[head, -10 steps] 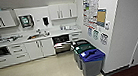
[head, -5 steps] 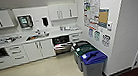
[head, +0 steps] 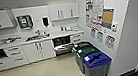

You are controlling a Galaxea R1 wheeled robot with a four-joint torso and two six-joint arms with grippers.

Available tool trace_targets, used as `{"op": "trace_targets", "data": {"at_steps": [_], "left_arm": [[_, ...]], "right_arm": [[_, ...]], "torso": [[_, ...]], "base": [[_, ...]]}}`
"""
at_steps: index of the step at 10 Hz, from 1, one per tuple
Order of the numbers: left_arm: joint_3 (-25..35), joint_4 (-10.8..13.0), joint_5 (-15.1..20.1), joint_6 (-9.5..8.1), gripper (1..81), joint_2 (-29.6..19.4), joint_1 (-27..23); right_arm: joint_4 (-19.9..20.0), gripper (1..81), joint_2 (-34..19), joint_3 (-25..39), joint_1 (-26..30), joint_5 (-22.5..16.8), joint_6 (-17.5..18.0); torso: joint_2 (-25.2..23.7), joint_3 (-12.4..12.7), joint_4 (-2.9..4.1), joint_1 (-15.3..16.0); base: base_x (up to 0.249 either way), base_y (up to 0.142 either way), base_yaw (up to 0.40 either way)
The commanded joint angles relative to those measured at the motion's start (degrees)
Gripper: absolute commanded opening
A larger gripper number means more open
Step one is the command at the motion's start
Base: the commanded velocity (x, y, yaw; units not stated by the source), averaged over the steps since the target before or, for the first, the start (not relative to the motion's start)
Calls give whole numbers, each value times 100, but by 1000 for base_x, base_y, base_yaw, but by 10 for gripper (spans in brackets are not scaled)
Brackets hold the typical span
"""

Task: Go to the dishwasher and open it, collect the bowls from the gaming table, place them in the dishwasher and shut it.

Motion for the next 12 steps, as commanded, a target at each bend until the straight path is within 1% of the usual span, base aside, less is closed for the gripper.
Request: {"op": "trace_targets", "data": {"at_steps": [1,3,12], "left_arm": [[-6,62,155,11,10,-83,-255],[-6,62,155,11,10,-83,-255],[-6,62,155,11,10,-83,-255]], "right_arm": [[-35,10,27,28,223,-462,-37],[-35,10,27,28,223,-453,-28],[-27,10,18,19,214,-453,-28]], "torso": [[0,0,0,0],[0,0,0,2],[0,0,0,2]], "base": [[146,66,0],[146,62,0],[146,0,0]]}}
